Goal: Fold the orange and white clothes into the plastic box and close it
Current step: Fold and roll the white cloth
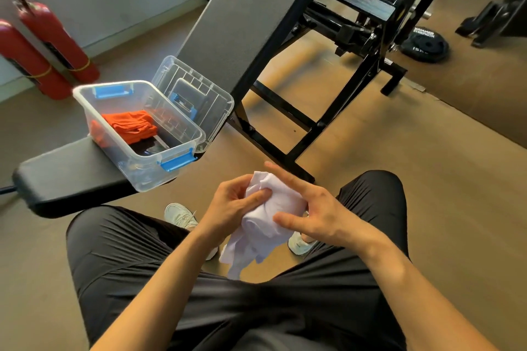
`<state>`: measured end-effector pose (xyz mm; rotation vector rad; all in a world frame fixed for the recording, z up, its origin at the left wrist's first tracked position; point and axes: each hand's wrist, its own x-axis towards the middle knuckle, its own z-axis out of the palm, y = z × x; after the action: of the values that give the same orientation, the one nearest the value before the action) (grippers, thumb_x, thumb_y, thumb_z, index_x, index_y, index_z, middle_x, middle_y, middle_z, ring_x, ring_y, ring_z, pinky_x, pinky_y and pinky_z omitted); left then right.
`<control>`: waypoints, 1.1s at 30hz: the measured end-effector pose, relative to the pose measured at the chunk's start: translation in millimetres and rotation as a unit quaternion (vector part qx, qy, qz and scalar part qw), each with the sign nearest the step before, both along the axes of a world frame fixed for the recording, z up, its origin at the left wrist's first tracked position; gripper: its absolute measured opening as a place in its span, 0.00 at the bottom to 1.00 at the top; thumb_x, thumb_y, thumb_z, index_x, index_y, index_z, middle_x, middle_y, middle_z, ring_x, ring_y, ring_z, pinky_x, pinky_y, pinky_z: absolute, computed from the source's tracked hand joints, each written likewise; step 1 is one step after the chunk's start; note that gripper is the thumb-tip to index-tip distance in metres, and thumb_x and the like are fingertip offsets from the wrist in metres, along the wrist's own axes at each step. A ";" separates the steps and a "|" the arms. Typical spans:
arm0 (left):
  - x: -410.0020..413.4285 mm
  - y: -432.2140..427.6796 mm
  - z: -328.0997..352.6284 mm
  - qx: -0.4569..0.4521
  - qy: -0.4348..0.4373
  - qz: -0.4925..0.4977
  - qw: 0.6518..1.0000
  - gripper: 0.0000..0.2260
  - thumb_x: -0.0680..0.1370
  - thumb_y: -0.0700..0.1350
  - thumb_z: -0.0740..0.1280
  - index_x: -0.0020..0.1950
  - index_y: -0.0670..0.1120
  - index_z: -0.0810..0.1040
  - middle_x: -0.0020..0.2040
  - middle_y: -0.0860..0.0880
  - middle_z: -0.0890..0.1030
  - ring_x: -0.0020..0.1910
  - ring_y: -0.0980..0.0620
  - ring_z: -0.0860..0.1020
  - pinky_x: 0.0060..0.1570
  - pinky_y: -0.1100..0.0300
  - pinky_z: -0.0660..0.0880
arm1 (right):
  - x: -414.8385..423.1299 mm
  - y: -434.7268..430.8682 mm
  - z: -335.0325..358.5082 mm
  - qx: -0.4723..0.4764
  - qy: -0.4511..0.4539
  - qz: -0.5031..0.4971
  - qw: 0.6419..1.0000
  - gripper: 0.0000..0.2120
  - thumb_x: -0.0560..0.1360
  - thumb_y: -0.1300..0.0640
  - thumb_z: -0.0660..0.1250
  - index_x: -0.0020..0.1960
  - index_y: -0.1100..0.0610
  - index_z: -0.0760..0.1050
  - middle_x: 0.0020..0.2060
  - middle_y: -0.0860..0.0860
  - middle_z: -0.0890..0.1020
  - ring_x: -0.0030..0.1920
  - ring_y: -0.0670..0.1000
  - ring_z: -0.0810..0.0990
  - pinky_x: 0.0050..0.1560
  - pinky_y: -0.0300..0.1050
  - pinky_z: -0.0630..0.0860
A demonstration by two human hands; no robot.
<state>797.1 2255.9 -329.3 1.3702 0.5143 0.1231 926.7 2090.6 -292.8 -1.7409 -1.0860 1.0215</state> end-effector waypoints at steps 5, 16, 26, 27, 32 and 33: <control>1.4 10.3 5.5 0.068 0.012 -0.015 0.997 0.11 0.77 0.49 0.72 0.54 0.42 0.84 0.48 0.37 0.84 0.45 0.45 0.82 0.49 0.38 0.80 | 0.5 5.7 -0.5 -0.033 -0.036 0.034 0.998 0.23 0.78 0.55 0.71 0.69 0.37 0.73 0.65 0.45 0.74 0.65 0.45 0.73 0.67 0.47 0.76; -41.5 21.2 -16.1 0.003 0.096 0.011 0.995 0.38 0.66 0.68 0.72 0.73 0.56 0.69 0.65 0.49 0.79 0.60 0.52 0.81 0.54 0.56 0.81 | -8.7 23.1 -9.6 0.032 -0.055 -0.105 0.992 0.28 0.74 0.62 0.75 0.70 0.45 0.74 0.65 0.41 0.77 0.65 0.46 0.77 0.60 0.51 0.81; -72.6 22.1 -41.4 -0.158 0.141 0.016 0.977 0.39 0.63 0.69 0.72 0.70 0.58 0.69 0.68 0.50 0.75 0.63 0.42 0.78 0.65 0.43 0.76 | -17.4 34.7 -10.8 0.059 0.012 -0.186 0.981 0.26 0.74 0.63 0.74 0.68 0.45 0.76 0.65 0.43 0.76 0.61 0.45 0.80 0.53 0.42 0.82; -72.9 22.1 -42.4 -0.171 0.116 0.033 0.978 0.37 0.64 0.67 0.73 0.69 0.55 0.71 0.66 0.48 0.78 0.61 0.42 0.80 0.64 0.44 0.77 | -16.2 35.0 -10.2 0.061 0.030 -0.191 0.979 0.25 0.74 0.63 0.74 0.67 0.45 0.77 0.65 0.45 0.76 0.61 0.46 0.80 0.51 0.42 0.82; -68.2 17.4 -42.1 -0.154 0.023 0.208 0.966 0.24 0.69 0.55 0.77 0.59 0.44 0.80 0.57 0.41 0.84 0.55 0.42 0.84 0.52 0.54 0.82 | -11.3 33.3 -11.3 0.045 0.062 -0.193 0.978 0.25 0.74 0.62 0.74 0.67 0.45 0.77 0.66 0.47 0.76 0.60 0.48 0.81 0.48 0.45 0.84; -67.0 16.3 -41.9 -0.132 0.009 0.238 0.962 0.20 0.70 0.52 0.76 0.58 0.44 0.81 0.55 0.42 0.84 0.53 0.42 0.84 0.49 0.56 0.82 | -11.1 32.8 -12.6 0.037 0.054 -0.189 0.980 0.25 0.74 0.62 0.74 0.67 0.45 0.77 0.65 0.46 0.76 0.61 0.49 0.81 0.50 0.46 0.84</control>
<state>730.1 2272.1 -371.2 0.9686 0.8398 0.4194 915.7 2123.4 -305.4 -1.7252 -0.6815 0.8155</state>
